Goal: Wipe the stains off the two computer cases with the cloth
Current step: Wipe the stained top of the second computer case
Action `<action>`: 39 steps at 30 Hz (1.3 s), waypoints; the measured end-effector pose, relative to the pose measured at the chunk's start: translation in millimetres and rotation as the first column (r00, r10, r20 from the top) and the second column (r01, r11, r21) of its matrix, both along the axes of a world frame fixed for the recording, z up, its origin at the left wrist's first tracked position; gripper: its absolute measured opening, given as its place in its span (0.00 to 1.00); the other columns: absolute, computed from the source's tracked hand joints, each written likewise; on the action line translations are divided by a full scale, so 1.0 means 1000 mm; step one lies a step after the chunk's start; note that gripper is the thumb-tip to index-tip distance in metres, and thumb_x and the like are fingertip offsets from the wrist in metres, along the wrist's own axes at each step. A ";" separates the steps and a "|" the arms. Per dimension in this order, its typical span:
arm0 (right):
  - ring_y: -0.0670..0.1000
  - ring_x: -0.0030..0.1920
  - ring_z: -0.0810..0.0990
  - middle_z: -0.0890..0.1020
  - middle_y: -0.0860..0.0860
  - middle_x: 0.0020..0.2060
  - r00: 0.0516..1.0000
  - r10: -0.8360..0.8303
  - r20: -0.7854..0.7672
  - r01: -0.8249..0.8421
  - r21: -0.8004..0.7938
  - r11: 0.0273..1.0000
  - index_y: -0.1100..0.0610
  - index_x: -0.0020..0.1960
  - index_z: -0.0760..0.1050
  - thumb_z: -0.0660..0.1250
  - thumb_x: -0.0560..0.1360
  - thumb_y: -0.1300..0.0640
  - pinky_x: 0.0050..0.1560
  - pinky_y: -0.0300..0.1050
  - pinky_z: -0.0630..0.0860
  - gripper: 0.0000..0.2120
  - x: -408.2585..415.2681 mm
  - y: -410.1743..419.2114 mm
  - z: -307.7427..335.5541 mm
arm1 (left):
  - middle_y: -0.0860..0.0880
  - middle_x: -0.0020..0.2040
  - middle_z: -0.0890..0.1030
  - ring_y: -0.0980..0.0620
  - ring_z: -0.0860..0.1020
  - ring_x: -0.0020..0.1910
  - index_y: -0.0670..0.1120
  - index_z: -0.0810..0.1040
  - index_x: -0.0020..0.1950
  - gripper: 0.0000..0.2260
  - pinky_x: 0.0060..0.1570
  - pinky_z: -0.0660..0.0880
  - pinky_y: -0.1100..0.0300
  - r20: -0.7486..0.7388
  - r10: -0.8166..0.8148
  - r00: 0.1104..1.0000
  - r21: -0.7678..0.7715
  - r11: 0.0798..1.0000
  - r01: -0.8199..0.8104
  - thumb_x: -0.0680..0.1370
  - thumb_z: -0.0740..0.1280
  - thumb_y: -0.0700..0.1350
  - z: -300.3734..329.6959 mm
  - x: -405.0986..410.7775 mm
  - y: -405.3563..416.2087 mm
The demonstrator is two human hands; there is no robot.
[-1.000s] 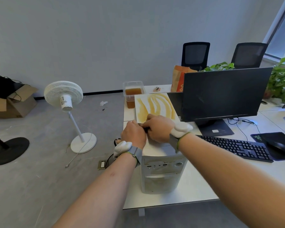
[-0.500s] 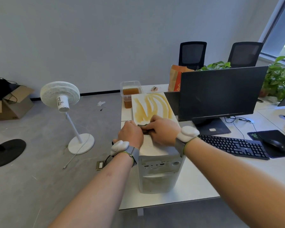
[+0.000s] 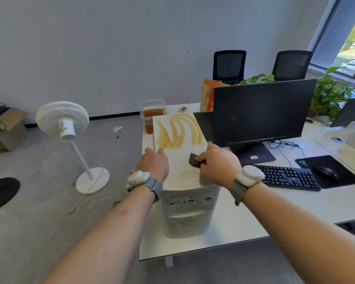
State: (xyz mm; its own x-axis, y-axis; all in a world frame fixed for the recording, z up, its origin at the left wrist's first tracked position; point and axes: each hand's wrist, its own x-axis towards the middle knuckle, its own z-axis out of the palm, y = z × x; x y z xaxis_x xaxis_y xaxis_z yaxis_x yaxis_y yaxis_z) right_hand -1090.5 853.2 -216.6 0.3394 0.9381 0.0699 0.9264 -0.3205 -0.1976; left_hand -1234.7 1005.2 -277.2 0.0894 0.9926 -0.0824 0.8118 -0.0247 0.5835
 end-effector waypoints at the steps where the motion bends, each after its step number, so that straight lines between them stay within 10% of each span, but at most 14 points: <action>1: 0.51 0.44 0.79 0.78 0.44 0.46 1.000 -0.009 -0.009 0.009 -0.056 0.998 0.43 0.54 0.85 0.62 0.75 0.51 0.46 0.47 0.80 0.14 0.005 -0.003 0.005 | 0.45 0.57 0.80 0.38 0.79 0.54 0.46 0.71 0.65 0.25 0.61 0.73 0.38 -0.002 -0.003 1.000 0.002 1.000 0.003 0.82 0.49 0.63 0.001 0.001 -0.001; 4: 0.49 0.39 0.82 0.83 0.43 0.37 0.998 -0.031 -0.051 0.027 -0.091 0.996 0.46 0.44 0.86 0.63 0.71 0.47 0.42 0.48 0.84 0.13 0.022 -0.004 0.024 | 0.44 0.58 0.80 0.38 0.78 0.55 0.45 0.70 0.65 0.24 0.62 0.73 0.39 -0.018 -0.009 1.000 0.007 1.000 0.009 0.83 0.50 0.62 0.001 0.002 0.001; 8: 0.53 0.41 0.77 0.73 0.46 0.47 0.997 -0.067 0.025 0.064 0.116 0.991 0.42 0.57 0.80 0.59 0.78 0.48 0.41 0.46 0.77 0.13 0.018 -0.003 0.005 | 0.43 0.59 0.80 0.37 0.78 0.56 0.45 0.70 0.65 0.23 0.62 0.72 0.39 -0.093 -0.020 0.996 0.032 0.999 0.023 0.84 0.49 0.60 0.004 0.002 -0.001; 14: 0.50 0.42 0.82 0.84 0.45 0.44 0.985 -0.011 -0.174 -0.003 -0.078 0.997 0.46 0.48 0.86 0.64 0.74 0.49 0.44 0.48 0.84 0.11 0.020 0.014 0.020 | 0.43 0.62 0.79 0.37 0.78 0.60 0.45 0.70 0.67 0.22 0.64 0.69 0.40 -0.194 -0.030 0.981 0.055 0.998 0.042 0.85 0.48 0.58 0.015 0.002 -0.009; 20: 0.56 0.47 0.76 0.71 0.49 0.53 0.997 -0.070 -0.011 0.070 -0.047 0.996 0.37 0.55 0.73 0.54 0.81 0.57 0.49 0.52 0.79 0.16 0.047 0.051 0.025 | 0.44 0.59 0.81 0.38 0.77 0.59 0.47 0.73 0.63 0.20 0.63 0.65 0.41 -0.259 -0.022 0.966 0.085 0.995 0.046 0.85 0.49 0.58 0.022 0.004 -0.014; 28: 0.55 0.43 0.78 0.76 0.50 0.39 0.992 -0.045 -0.120 0.026 -0.155 0.988 0.59 0.55 0.81 0.57 0.82 0.55 0.52 0.49 0.78 0.15 0.051 0.076 0.054 | 0.45 0.59 0.80 0.39 0.77 0.59 0.47 0.73 0.62 0.20 0.62 0.64 0.41 -0.256 -0.018 0.966 0.088 0.995 0.042 0.85 0.49 0.58 0.020 0.004 -0.013; 34: 0.56 0.46 0.77 0.67 0.47 0.52 1.000 0.003 0.019 0.002 -0.211 0.978 0.45 0.62 0.76 0.58 0.80 0.54 0.46 0.50 0.75 0.15 0.031 0.080 0.018 | 0.45 0.58 0.81 0.39 0.77 0.58 0.47 0.72 0.61 0.18 0.60 0.64 0.42 -0.223 -0.019 0.975 0.073 0.997 0.036 0.85 0.49 0.57 0.020 0.005 -0.014; 39: 0.60 0.55 0.82 0.83 0.56 0.53 0.980 -0.045 -0.193 -0.011 -0.281 0.960 0.57 0.59 0.82 0.64 0.77 0.57 0.56 0.55 0.80 0.14 0.028 0.083 0.042 | 0.45 0.59 0.81 0.39 0.78 0.59 0.46 0.72 0.64 0.19 0.59 0.66 0.44 -0.193 -0.026 0.981 0.073 0.997 0.041 0.86 0.51 0.56 0.022 0.005 -0.017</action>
State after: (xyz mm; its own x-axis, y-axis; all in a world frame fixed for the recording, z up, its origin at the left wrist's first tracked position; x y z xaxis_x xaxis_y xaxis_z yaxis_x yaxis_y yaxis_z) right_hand -1062.7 936.0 -174.3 0.3358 0.9043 -0.2637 0.8725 -0.4041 -0.2747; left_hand -1229.8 988.4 -255.0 0.1123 0.9934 -0.0255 0.9061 -0.0918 0.4129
